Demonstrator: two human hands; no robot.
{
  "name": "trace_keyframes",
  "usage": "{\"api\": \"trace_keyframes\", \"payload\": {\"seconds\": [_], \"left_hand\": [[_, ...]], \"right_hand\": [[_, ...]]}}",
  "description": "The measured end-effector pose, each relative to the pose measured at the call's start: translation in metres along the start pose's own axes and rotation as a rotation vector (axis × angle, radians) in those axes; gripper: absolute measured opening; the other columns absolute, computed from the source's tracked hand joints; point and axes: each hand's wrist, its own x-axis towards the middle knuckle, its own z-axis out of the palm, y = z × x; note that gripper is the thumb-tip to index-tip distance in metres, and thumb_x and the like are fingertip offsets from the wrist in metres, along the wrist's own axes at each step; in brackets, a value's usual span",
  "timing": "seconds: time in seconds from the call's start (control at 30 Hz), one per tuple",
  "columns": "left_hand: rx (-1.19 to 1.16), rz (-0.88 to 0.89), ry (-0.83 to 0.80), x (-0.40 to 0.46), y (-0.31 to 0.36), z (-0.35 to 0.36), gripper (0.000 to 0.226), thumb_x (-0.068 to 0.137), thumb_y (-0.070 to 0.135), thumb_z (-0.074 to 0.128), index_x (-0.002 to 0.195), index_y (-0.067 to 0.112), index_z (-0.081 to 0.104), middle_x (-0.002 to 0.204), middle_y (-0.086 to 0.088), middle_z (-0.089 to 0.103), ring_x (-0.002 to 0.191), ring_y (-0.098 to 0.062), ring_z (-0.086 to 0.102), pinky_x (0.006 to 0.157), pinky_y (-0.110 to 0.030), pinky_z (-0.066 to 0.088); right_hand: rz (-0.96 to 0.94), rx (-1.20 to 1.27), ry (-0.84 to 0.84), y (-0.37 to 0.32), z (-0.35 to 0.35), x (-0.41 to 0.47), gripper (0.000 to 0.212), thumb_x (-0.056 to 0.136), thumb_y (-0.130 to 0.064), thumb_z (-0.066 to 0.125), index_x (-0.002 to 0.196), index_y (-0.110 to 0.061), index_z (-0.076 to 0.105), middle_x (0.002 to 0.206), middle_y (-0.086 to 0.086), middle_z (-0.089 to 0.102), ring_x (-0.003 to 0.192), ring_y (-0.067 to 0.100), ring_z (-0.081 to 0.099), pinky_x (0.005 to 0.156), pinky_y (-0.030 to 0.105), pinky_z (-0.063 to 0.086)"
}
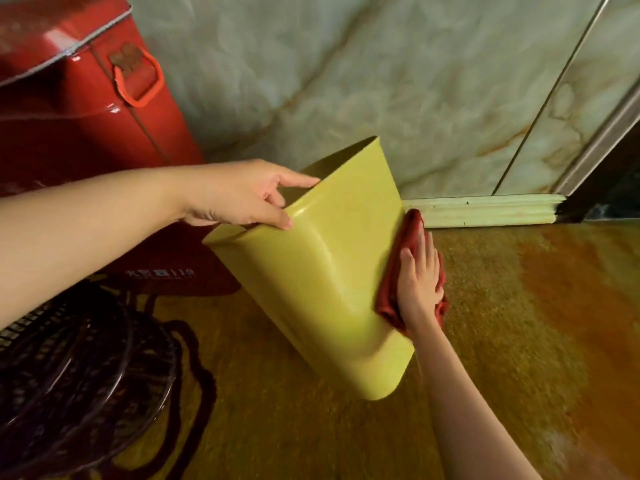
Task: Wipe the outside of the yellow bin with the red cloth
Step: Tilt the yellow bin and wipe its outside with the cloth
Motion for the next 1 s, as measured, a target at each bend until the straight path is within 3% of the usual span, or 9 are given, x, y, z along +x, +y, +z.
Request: {"api": "trace_keyframes", "payload": {"seconds": [0.07,0.17,0.27,0.33,0.57,0.67,0.8,0.87,1.0], "left_hand": [[0.04,0.006,-0.078,0.001,0.001,0.0,0.075,0.077,0.006,0.063,0.138,0.027,0.025,0.077,-0.01,0.074,0.062,-0.015,0.057,0.056,-0.023,0.044],[0.401,0.016,-0.115,-0.016,-0.012,-0.009,0.072,0.067,0.021,0.075,0.129,0.033,0.039,0.095,0.011,0.069,0.076,0.008,0.06,0.072,-0.013,0.047],[0.572,0.032,0.017,-0.046,-0.038,-0.011,0.01,0.072,0.021,0.071,0.068,0.026,0.063,0.057,0.015,0.064,0.056,0.009,0.049,0.059,-0.017,0.041],[0.429,0.052,0.101,-0.051,-0.042,-0.005,0.029,0.073,0.017,0.07,0.051,0.026,0.055,0.041,0.014,0.048,0.046,0.007,0.038,0.049,-0.011,0.031],[0.304,0.121,0.235,0.001,0.015,-0.009,0.006,0.074,0.014,0.068,0.077,0.019,0.069,0.055,0.02,0.069,0.047,0.012,0.05,0.046,-0.006,0.038],[0.314,0.125,0.233,0.014,0.03,-0.007,0.013,0.073,0.013,0.069,0.086,0.008,0.07,0.069,0.001,0.072,0.05,0.008,0.051,0.052,-0.009,0.041],[0.27,0.168,0.307,0.034,0.053,0.008,0.012,0.071,0.009,0.068,0.081,0.003,0.069,0.084,-0.026,0.071,0.068,-0.017,0.054,0.069,-0.036,0.052],[0.28,0.236,0.373,0.046,0.067,0.019,0.01,0.069,0.01,0.069,0.079,0.008,0.07,0.084,-0.022,0.072,0.067,-0.016,0.057,0.07,-0.037,0.053],[0.419,0.287,0.245,0.046,0.06,0.014,0.019,0.072,0.024,0.071,0.087,0.012,0.069,0.076,0.01,0.068,0.066,0.005,0.056,0.061,-0.016,0.045]], "right_hand": [[0.038,0.044,0.041,0.014,-0.002,-0.001,0.06,0.085,-0.05,0.019,0.145,-0.045,0.01,0.16,-0.012,0.008,0.146,0.014,0.006,0.112,0.062,0.004],[0.0,0.049,0.022,0.018,0.0,0.0,0.063,0.082,-0.053,0.017,0.145,-0.046,0.011,0.159,-0.012,0.01,0.146,0.015,0.008,0.111,0.062,0.005],[0.011,0.015,-0.036,0.018,0.0,0.004,0.064,0.081,-0.053,0.016,0.144,-0.047,0.011,0.159,-0.011,0.011,0.146,0.016,0.009,0.111,0.06,0.004],[0.025,0.027,-0.039,0.014,-0.002,0.004,0.065,0.08,-0.051,0.016,0.145,-0.045,0.014,0.159,-0.012,0.012,0.146,0.015,0.01,0.112,0.059,0.003],[-0.247,0.177,-0.116,-0.042,-0.027,-0.021,0.059,0.087,-0.053,0.017,0.145,-0.04,0.019,0.158,-0.012,0.016,0.145,0.007,0.01,0.116,0.055,0.006],[-0.43,0.065,-0.066,-0.059,-0.027,-0.042,0.059,0.088,-0.057,0.016,0.145,-0.042,0.01,0.159,-0.013,0.009,0.145,0.005,0.004,0.117,0.05,0.005],[-0.581,-0.083,0.12,-0.061,-0.023,-0.055,0.052,0.091,-0.049,0.015,0.141,-0.045,0.001,0.155,-0.013,0.0,0.142,0.002,-0.001,0.112,0.043,0.003],[-0.623,-0.149,0.227,-0.053,-0.031,-0.047,0.052,0.093,-0.042,0.02,0.143,-0.04,0.004,0.154,-0.009,0.004,0.143,0.007,0.005,0.112,0.048,0.013],[-0.717,-0.189,0.246,-0.027,-0.056,-0.021,0.057,0.093,-0.052,0.028,0.145,-0.038,0.009,0.154,-0.005,0.011,0.146,0.022,0.012,0.112,0.058,0.019]]}}
